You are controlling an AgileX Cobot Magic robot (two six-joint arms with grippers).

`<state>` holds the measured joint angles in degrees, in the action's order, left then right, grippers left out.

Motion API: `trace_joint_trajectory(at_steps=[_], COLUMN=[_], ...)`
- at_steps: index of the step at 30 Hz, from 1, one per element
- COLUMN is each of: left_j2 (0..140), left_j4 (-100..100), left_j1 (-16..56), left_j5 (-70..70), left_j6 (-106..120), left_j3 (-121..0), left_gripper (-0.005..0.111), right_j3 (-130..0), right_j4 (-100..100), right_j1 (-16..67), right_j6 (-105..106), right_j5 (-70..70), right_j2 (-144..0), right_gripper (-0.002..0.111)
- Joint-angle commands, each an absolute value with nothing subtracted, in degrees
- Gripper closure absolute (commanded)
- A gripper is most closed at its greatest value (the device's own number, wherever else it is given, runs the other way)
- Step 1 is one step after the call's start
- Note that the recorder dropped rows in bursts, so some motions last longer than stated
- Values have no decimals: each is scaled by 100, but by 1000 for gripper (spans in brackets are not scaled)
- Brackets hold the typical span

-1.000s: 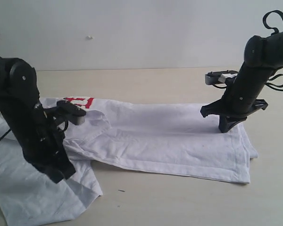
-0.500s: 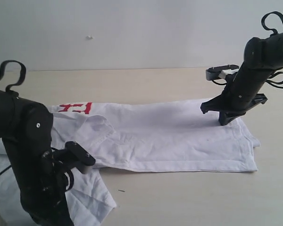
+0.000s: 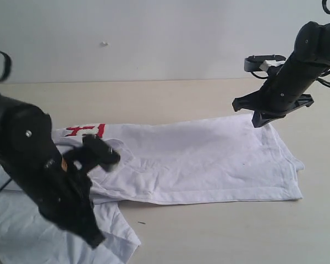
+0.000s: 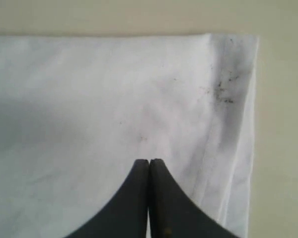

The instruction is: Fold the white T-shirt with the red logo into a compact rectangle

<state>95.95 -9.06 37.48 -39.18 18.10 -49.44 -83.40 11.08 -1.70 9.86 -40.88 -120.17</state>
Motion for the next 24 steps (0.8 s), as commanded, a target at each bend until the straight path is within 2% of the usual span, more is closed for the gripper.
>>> trace_joint_trajectory(at_steps=[1,5,8,14,19,24], left_j2=[9175,9341,9710,10333,10142,10775], left_j4=[-746,-751,-751,-791,-1268,-1245], left_j1=[3172,2638,2397,2397,2517,2528], left_j5=[-2647,-1997,-2072,-2095,-2138,-1869], left_j6=[1739,1486,1472,1624,1876,2184], left_j3=[-4999,-4999,-4999,-5194,-5298,-5285], left_gripper=[107,107,107,107,107,107], right_j3=[-8324,-8324,-8324,-8324,-8324,-8324], right_j4=[1154,1154,1154,1154,1154,1180], right_j1=[-168,-168,-168,-168,-168,-168], right_j6=[1085,1109,1153,1193,1193,1193], right_j5=[-4118,-4116,-4073,-4062,-4024,-4077], right_j2=[-11971,-11971,-11971,-11971,-11971,-11971], right_gripper=[108,108,108,108,108,108])
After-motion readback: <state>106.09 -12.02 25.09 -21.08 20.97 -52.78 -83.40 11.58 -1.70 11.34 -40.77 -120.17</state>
